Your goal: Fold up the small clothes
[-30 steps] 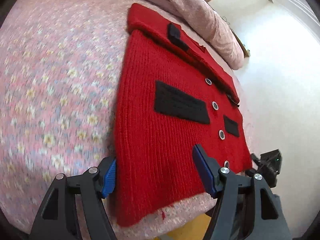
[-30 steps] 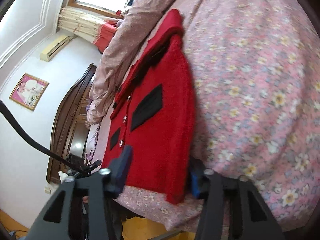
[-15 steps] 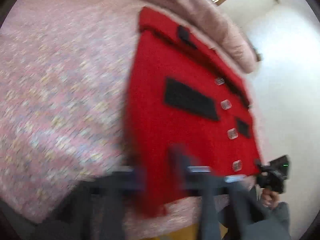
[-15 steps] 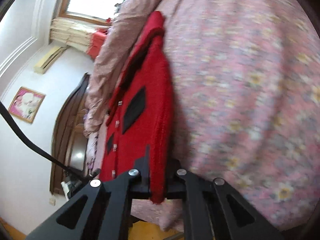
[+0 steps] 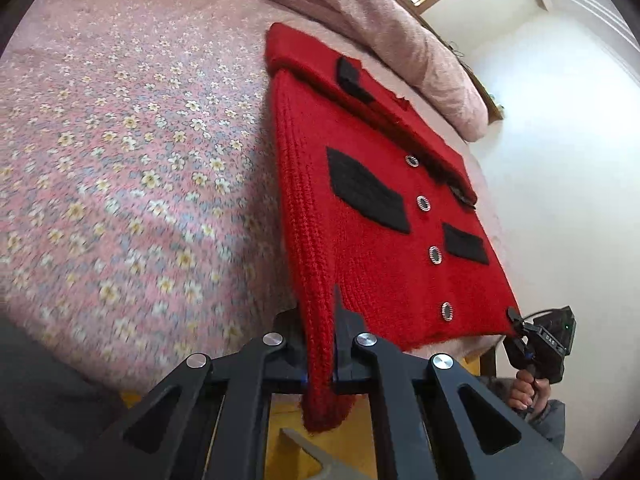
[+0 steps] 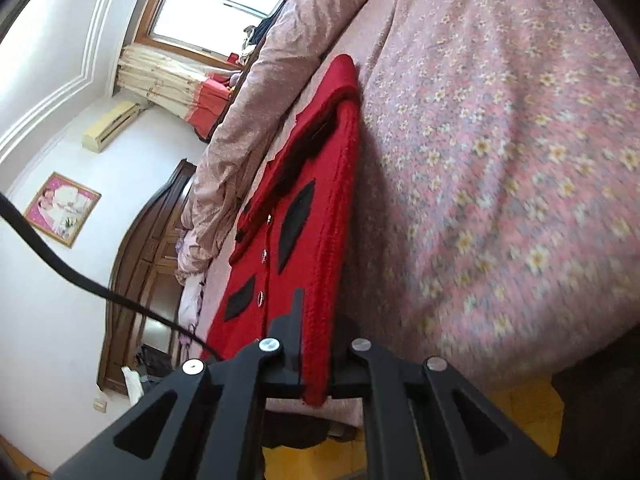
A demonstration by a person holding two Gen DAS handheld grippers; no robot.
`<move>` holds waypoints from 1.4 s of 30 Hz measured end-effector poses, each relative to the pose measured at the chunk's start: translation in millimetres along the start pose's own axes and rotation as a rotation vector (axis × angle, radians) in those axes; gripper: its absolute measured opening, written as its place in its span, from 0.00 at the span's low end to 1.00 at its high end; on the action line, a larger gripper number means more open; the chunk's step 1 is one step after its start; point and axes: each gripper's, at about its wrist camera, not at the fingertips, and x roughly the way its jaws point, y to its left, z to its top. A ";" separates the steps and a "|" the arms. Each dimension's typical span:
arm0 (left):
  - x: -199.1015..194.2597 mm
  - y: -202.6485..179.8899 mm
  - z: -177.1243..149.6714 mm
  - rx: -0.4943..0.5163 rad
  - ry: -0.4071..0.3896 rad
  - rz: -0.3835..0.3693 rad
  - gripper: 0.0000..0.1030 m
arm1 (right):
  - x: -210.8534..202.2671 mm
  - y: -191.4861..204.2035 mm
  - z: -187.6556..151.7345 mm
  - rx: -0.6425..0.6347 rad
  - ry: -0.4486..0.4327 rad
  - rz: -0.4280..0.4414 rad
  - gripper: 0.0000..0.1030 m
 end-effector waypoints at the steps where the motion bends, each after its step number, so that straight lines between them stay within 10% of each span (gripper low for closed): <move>1: -4.1 0.2 -2.8 0.005 0.005 -0.006 0.00 | -4.1 1.8 -2.9 -0.008 0.007 0.000 0.05; 12: -0.5 15.6 18.3 -0.039 0.015 -0.009 0.00 | -6.0 17.5 -9.6 -0.107 0.032 -0.178 0.06; 27: 26.1 -34.9 171.7 0.045 -0.190 -0.008 0.01 | 86.6 85.2 130.6 -0.358 -0.152 -0.247 0.07; 42: 90.1 -21.6 271.4 -0.008 -0.226 -0.025 0.01 | 148.4 82.9 243.3 -0.236 -0.179 -0.173 0.07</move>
